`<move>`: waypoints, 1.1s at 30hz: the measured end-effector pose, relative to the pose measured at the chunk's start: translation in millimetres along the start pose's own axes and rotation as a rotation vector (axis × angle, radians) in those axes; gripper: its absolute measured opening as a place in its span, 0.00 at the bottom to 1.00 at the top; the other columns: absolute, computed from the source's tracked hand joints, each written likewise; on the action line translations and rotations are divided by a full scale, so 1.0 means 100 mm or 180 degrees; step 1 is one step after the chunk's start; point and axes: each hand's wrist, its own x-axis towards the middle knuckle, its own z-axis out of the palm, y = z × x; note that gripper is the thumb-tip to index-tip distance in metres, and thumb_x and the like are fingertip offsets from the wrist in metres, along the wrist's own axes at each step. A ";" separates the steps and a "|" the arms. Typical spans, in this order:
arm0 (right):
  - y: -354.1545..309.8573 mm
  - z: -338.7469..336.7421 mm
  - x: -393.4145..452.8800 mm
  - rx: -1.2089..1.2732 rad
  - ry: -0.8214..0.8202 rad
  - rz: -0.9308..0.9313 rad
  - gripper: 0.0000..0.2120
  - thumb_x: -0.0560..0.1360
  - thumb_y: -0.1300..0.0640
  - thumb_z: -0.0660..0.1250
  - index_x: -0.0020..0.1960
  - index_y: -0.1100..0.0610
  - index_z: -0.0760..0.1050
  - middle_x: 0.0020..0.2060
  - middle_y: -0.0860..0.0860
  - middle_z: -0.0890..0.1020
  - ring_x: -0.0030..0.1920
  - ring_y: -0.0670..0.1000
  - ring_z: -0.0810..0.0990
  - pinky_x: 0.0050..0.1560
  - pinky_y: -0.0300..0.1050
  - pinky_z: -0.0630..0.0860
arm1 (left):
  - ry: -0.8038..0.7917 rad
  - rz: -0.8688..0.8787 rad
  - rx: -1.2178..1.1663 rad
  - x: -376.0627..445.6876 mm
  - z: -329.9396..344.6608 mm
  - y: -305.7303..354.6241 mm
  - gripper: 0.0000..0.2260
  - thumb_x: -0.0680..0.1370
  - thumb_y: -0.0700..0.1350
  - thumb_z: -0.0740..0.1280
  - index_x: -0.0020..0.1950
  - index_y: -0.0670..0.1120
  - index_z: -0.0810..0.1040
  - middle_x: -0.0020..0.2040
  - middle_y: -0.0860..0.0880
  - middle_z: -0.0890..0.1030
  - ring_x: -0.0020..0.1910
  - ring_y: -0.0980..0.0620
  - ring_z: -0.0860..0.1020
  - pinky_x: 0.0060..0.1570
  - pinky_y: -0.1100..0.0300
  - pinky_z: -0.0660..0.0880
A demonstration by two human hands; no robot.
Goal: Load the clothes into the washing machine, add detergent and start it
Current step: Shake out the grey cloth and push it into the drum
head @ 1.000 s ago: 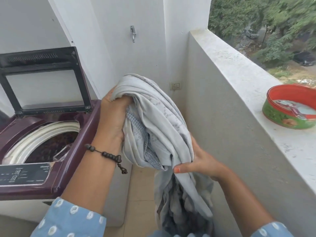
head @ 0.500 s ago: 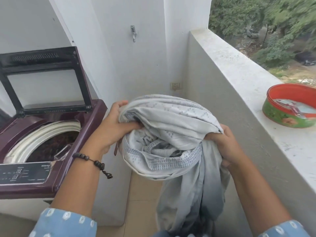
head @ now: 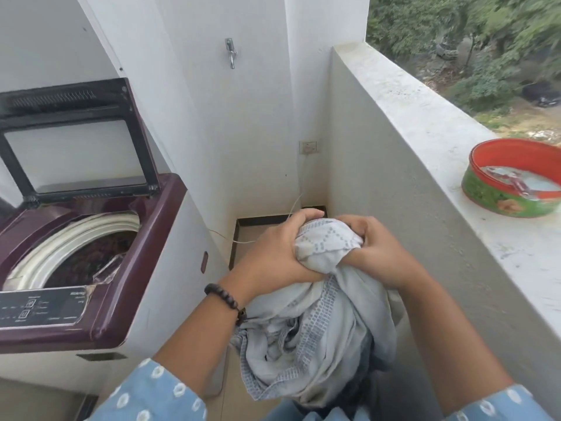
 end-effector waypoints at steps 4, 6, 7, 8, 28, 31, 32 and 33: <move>0.06 0.00 0.01 0.0277 0.0069 0.0105 0.22 0.64 0.62 0.74 0.56 0.61 0.74 0.45 0.56 0.82 0.45 0.49 0.80 0.44 0.43 0.76 | 0.0289 -0.0050 -0.0518 -0.01 -0.02 -0.04 0.35 0.57 0.55 0.77 0.63 0.58 0.71 0.57 0.59 0.80 0.55 0.57 0.79 0.57 0.49 0.77; 0.10 -0.06 -0.01 0.0256 0.0054 0.0223 0.29 0.66 0.55 0.76 0.65 0.52 0.71 0.54 0.56 0.81 0.53 0.50 0.81 0.54 0.48 0.77 | 0.0481 -0.0103 -0.0706 -0.01 -0.06 -0.10 0.34 0.58 0.50 0.79 0.61 0.56 0.71 0.55 0.56 0.81 0.53 0.54 0.81 0.55 0.48 0.78; 0.13 -0.10 -0.02 0.0211 0.0001 0.0300 0.35 0.65 0.51 0.76 0.69 0.48 0.68 0.58 0.52 0.80 0.58 0.49 0.80 0.59 0.49 0.76 | 0.0573 -0.0158 -0.0849 -0.01 -0.08 -0.12 0.33 0.59 0.46 0.79 0.60 0.55 0.71 0.54 0.54 0.82 0.52 0.52 0.81 0.55 0.48 0.79; 0.16 -0.15 -0.03 0.0161 -0.0090 0.0418 0.41 0.63 0.48 0.77 0.73 0.45 0.63 0.61 0.47 0.78 0.62 0.47 0.78 0.62 0.46 0.74 | 0.0683 -0.0201 -0.0993 -0.01 -0.11 -0.15 0.32 0.60 0.43 0.79 0.60 0.53 0.71 0.53 0.53 0.82 0.51 0.52 0.82 0.54 0.50 0.80; 0.48 0.14 0.00 0.0829 0.0454 0.0590 0.33 0.59 0.69 0.75 0.62 0.55 0.74 0.54 0.52 0.84 0.56 0.53 0.83 0.52 0.47 0.80 | 0.1035 -0.0718 -0.2477 -0.11 -0.66 -0.32 0.43 0.58 0.50 0.81 0.71 0.48 0.70 0.59 0.48 0.82 0.57 0.49 0.82 0.49 0.56 0.80; 0.39 0.02 0.03 0.0716 0.0546 0.0361 0.34 0.56 0.70 0.75 0.61 0.53 0.75 0.53 0.52 0.84 0.53 0.51 0.83 0.48 0.45 0.80 | 0.0261 -0.0709 -0.1856 -0.23 -0.81 -0.31 0.57 0.53 0.58 0.84 0.76 0.61 0.57 0.68 0.58 0.74 0.60 0.64 0.77 0.52 0.66 0.76; 0.36 -0.01 0.03 0.0663 0.0531 0.0310 0.35 0.56 0.70 0.75 0.61 0.55 0.75 0.53 0.54 0.83 0.52 0.51 0.82 0.49 0.47 0.80 | 0.0102 -0.0691 -0.1470 -0.25 -0.85 -0.28 0.59 0.54 0.60 0.83 0.77 0.64 0.52 0.73 0.60 0.66 0.63 0.70 0.72 0.56 0.69 0.73; 0.34 -0.04 0.03 0.0624 0.0490 0.0262 0.35 0.55 0.69 0.75 0.61 0.56 0.75 0.53 0.57 0.83 0.52 0.52 0.81 0.50 0.50 0.80 | 0.0020 -0.0675 -0.1026 -0.26 -0.89 -0.20 0.60 0.55 0.61 0.81 0.77 0.66 0.46 0.76 0.60 0.58 0.67 0.72 0.65 0.62 0.68 0.69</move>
